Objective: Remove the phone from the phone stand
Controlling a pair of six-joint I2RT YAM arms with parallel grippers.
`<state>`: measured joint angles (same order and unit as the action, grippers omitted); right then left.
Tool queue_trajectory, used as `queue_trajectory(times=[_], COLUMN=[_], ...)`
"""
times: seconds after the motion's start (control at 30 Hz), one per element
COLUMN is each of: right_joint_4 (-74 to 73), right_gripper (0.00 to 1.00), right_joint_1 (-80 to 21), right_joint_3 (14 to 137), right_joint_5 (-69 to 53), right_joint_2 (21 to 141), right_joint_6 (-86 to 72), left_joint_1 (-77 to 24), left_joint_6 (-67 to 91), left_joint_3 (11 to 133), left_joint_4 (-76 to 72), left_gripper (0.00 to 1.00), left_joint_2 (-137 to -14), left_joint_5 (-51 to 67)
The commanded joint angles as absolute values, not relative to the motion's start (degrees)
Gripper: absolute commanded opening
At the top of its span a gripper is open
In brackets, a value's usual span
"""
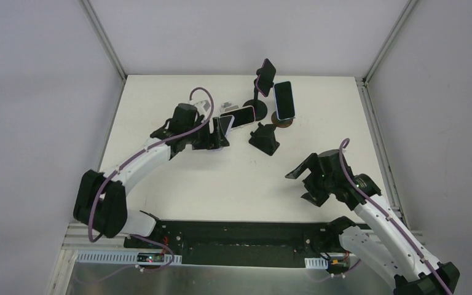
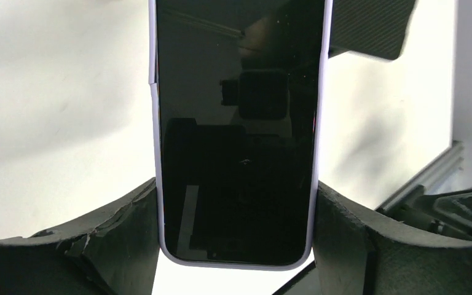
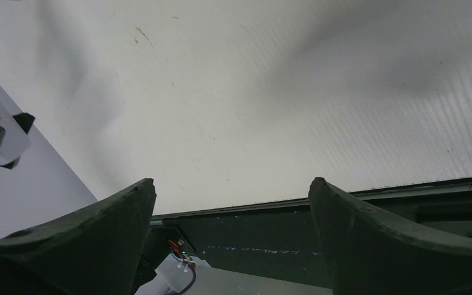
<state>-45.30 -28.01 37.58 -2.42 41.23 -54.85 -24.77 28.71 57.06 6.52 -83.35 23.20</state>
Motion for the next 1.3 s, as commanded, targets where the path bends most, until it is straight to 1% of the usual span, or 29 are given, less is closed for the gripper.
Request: queue_trajectory(times=[0.0, 0.1, 0.2, 0.5, 0.63, 0.67, 0.7, 0.73, 0.77, 0.83, 0.9, 1.0, 1.07, 1.27], right_joint_4=[-40.97, -39.33, -38.58, -39.29, -39.37, -39.41, -39.41, -39.46, -39.5, -39.68, -39.79, -39.82, -40.25, -40.54], right_gripper=[0.99, 0.99, 0.99, 0.99, 0.99, 0.99, 0.99, 0.99, 0.99, 0.99, 0.99, 0.99, 0.99, 0.99], right_joint_1=[-28.05, -28.14, -28.1, -28.07, -28.1, -28.08, -28.11, -28.06, -28.12, -28.12, -28.06, -28.1, -28.12, -28.13], right_joint_3=[37.08, 37.14, 37.35, 38.59, 38.44, 38.49, 38.53, 38.58, 38.68, 38.77, 38.72, 38.47, 38.45, 37.98], right_joint_5=[-4.49, -6.1, -6.74, -6.33, -6.09, -6.14, -6.24, -6.32, -6.33, -6.18, -6.22, -6.33, -5.98, -5.73], right_joint_2=[44.1, 46.4, 47.87, 48.83, 48.87, 48.93, 49.02, 49.02, 49.04, 48.89, 48.5, 47.85, 47.44, 46.31], right_joint_6=[-55.05, -55.04, -54.72, -53.9, -53.89, -53.96, -53.92, -53.95, -53.83, -53.85, -53.91, -53.65, -53.61, -53.95], left_joint_1=[-25.45, -25.49, -25.49, -25.41, -25.44, -25.43, -25.45, -25.45, -25.41, -25.4, -25.4, -25.46, -25.4, -25.42], left_joint_6=[28.6, 30.6, 32.11, 33.83, 32.74, 32.59, 32.52, 32.66, 32.88, 33.21, 33.15, 33.22, 33.22, 33.75], left_joint_3=[48.78, 42.08, 37.84, 37.56, 39.01, 39.43, 39.68, 39.92, 40.05, 40.12, 40.31, 40.51, 40.69, 40.74], left_joint_4=[11.12, 11.51, 13.24, 17.23, 17.36, 17.32, 17.44, 17.53, 17.57, 17.66, 17.96, 18.72, 19.25, 20.48], left_gripper=[0.0, 0.0, 0.0, 0.0, 0.01, 0.06, 0.13, 0.22, 0.34, 0.52, 0.63, 0.75, 0.85, 0.94], left_joint_2=[-72.49, -67.63, -65.87, -73.51, -77.85, -78.82, -79.99, -80.47, -80.7, -80.83, -80.77, -80.79, -80.69, -79.44], left_joint_5=[9.01, 2.69, -3.63, -12.63, -12.39, -12.21, -12.18, -12.15, -12.2, -12.45, -12.8, -13.1, -13.08, -13.62])
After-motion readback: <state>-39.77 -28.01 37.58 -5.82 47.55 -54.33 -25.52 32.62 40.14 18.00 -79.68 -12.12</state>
